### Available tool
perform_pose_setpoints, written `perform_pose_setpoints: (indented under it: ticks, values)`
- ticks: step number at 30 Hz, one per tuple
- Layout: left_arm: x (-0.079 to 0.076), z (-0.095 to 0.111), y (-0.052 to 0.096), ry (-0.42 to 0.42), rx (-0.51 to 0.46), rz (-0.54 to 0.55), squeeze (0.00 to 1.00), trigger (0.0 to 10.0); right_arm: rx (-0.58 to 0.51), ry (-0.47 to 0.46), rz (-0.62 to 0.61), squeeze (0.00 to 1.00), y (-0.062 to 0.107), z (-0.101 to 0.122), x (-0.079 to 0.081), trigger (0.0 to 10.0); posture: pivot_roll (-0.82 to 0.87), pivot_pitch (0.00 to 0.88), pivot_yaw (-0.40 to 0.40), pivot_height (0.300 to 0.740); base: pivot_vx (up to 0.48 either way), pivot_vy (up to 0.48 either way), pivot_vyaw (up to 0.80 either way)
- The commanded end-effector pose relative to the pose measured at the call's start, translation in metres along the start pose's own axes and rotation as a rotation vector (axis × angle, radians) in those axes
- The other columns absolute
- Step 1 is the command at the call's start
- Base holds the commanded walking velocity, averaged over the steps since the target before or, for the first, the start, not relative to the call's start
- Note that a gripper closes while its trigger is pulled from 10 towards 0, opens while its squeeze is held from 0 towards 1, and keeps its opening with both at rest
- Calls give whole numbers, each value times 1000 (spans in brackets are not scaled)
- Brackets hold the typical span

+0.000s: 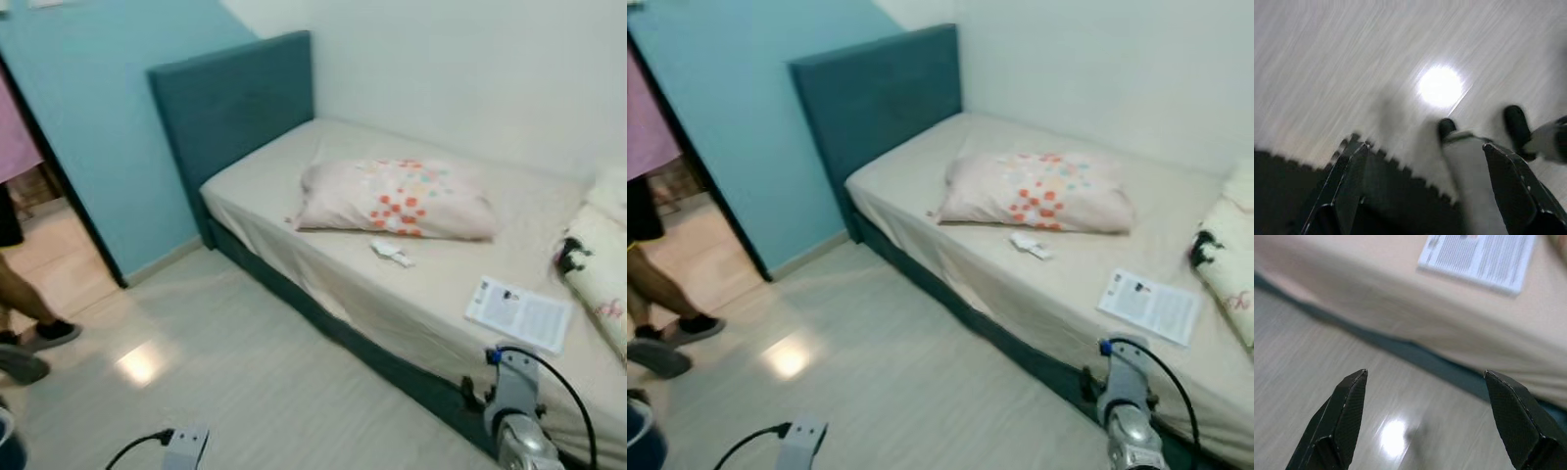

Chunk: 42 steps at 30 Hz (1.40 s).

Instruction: Clean up the room

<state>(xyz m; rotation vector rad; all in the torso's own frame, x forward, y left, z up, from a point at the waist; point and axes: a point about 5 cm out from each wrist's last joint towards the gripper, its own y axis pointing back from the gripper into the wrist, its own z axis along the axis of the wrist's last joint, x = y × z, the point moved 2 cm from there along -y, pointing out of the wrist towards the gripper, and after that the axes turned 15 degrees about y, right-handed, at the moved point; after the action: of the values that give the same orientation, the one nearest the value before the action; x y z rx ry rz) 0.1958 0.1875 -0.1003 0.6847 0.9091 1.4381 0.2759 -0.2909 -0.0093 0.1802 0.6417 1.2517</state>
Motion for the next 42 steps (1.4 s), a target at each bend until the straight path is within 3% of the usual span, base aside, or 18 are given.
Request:
perform_pose_setpoints:
  ticks: [1,10,14,30,35,37,38,42]
  values:
    - [8,-5,2,-20,19,22,0,10000,-55,44,37,0,-1,10,14,10000,-90,0,63,740,371,0,-775]
    - [1,-8,1,-29,24,12,0,10000,-149,221,90,0,-2,31,27,10000,-92,0,59,740,355,0,-172]
    - [-5,-10,0,-31,27,4,0,10000,-157,240,101,0,-4,36,29,10000,-90,0,56,740,336,0,0]
    - [-24,-24,-1,-43,49,-17,0,10000,-183,252,80,0,-4,44,26,10000,-98,0,53,740,328,0,-765]
    - [-28,-24,-2,-54,48,-21,0,10000,-238,249,113,0,-5,58,33,10000,-106,0,57,740,322,0,-759]
    - [-29,-24,-2,-58,47,-22,0,10000,-269,282,125,0,-4,65,37,10000,-110,0,59,740,322,0,-378]
    - [-30,-24,-2,-62,48,-23,0,10000,-296,348,147,0,-4,70,40,10000,-110,0,59,740,454,0,0]
    - [-30,-25,-2,-63,50,-22,0,10000,-328,371,239,0,-1,73,50,10000,-110,0,57,740,384,0,0]
